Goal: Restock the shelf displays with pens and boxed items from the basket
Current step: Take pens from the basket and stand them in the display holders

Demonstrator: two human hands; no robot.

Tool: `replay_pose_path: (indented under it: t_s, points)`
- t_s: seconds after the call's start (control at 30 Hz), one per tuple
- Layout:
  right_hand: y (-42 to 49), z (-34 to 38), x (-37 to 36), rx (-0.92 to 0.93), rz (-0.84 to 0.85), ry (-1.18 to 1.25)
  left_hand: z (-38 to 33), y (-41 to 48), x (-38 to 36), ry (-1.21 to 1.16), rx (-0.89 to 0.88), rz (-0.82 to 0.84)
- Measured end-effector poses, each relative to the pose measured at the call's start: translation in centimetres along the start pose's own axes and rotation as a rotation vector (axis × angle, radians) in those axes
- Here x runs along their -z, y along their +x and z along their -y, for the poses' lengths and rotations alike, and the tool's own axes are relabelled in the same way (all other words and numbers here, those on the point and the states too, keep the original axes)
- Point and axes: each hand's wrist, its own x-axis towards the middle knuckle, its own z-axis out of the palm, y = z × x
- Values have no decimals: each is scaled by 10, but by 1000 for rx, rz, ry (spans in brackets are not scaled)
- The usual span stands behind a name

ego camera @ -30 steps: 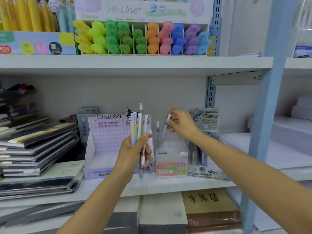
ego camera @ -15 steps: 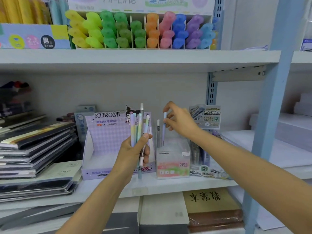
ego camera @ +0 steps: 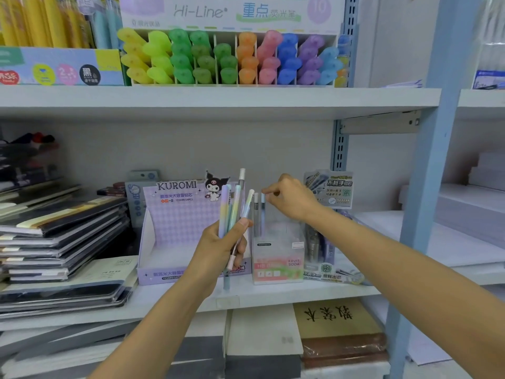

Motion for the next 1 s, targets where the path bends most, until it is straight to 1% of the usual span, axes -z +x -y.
replay_pose_path:
  t_s: [0.03,0.07,0.1,0.13,0.17,0.2,0.27,0.33,0.4,0.5,0.57,0.63,0.7,0.87,1.0]
  points:
    - [-2,1,2,7,-32,75,-1,-2,0,-2,5,10]
    - [-4,4,5,20,-81,203,-2,-3,0,-2,9,21]
    - [-7,8,9,27,-111,382,-4,-4,0,1,14,31]
    - [-10,13,14,30,-98,587,-5,-5,-1,7,20,40]
    - [-13,18,18,37,-50,765,-5,-6,-1,14,28,50]
    - [-15,22,21,54,10,869,-6,-6,-2,22,32,60]
    - [-18,28,23,102,91,952,-7,-7,-4,36,31,73]
    - [-19,29,22,104,81,1001,-7,-7,-4,48,21,75]
    - [-17,27,24,61,-8,1080,-6,-7,-1,52,23,69]
    - [-13,17,34,-62,-249,1206,-3,-5,5,51,61,31]
    - [-12,7,39,-112,-343,1133,0,-4,8,43,78,0]
    - [-13,-2,37,-121,-377,995,2,-3,9,23,86,-24]
    - [-16,-7,32,-112,-391,916,3,-1,9,-3,87,-38]
    - [-15,-9,9,-54,-275,617,5,4,6,-69,109,-35]
    - [-14,-9,-9,-43,-264,484,7,4,6,-70,104,4]
